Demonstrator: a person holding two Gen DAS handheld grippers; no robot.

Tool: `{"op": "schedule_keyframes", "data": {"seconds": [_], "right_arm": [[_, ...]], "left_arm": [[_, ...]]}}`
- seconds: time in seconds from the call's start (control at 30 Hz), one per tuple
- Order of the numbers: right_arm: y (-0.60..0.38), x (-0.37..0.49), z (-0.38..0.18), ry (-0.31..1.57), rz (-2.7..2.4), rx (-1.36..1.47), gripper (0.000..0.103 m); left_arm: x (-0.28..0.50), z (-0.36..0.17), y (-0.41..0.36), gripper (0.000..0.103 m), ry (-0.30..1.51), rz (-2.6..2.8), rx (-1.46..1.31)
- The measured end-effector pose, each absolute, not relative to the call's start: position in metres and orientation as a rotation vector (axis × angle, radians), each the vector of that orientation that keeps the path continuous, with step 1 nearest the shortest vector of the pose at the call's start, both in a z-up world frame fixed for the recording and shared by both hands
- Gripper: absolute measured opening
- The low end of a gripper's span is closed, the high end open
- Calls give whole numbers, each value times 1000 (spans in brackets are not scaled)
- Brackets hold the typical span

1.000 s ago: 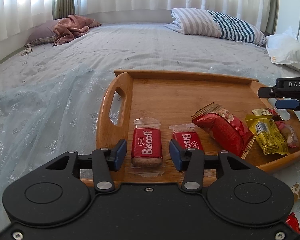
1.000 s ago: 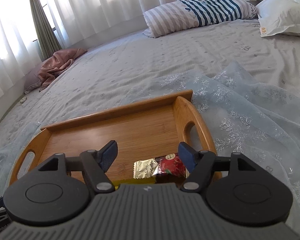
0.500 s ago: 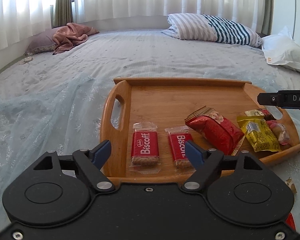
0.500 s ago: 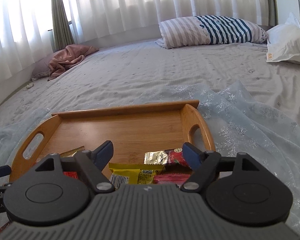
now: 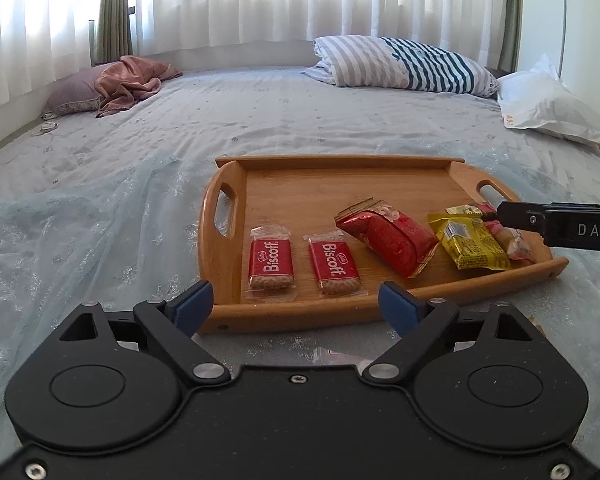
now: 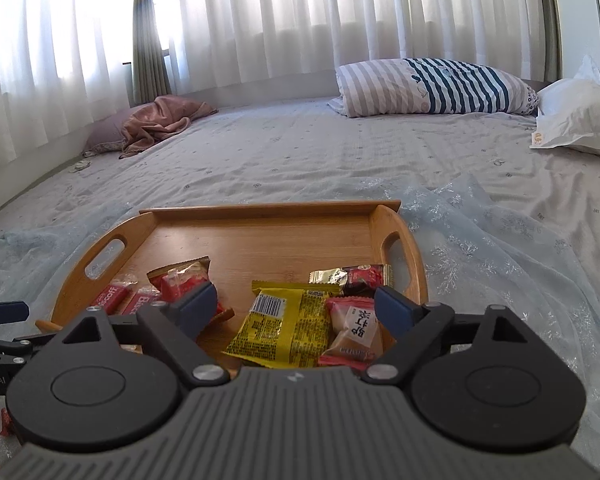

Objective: Organize snacks
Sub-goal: 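Withdraw both tools from the tray back over the remaining snacks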

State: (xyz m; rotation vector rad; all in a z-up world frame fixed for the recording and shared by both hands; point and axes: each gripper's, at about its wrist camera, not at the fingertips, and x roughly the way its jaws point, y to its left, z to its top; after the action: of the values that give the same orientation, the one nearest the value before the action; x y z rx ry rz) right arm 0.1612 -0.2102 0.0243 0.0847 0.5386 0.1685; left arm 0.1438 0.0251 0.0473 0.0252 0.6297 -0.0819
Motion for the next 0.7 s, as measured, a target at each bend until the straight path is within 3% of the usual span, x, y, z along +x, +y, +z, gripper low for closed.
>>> {"op": "schedule_keyframes", "data": {"seconds": [0.33,0.7], "right_arm": [[-202,108,21,481,185,26,101],[-198,45,9,399,92,-30,101]], "left_arm": [[103,59,37,92,640,-114,-36],[75,38,51,91,675,-113,-57]]}}
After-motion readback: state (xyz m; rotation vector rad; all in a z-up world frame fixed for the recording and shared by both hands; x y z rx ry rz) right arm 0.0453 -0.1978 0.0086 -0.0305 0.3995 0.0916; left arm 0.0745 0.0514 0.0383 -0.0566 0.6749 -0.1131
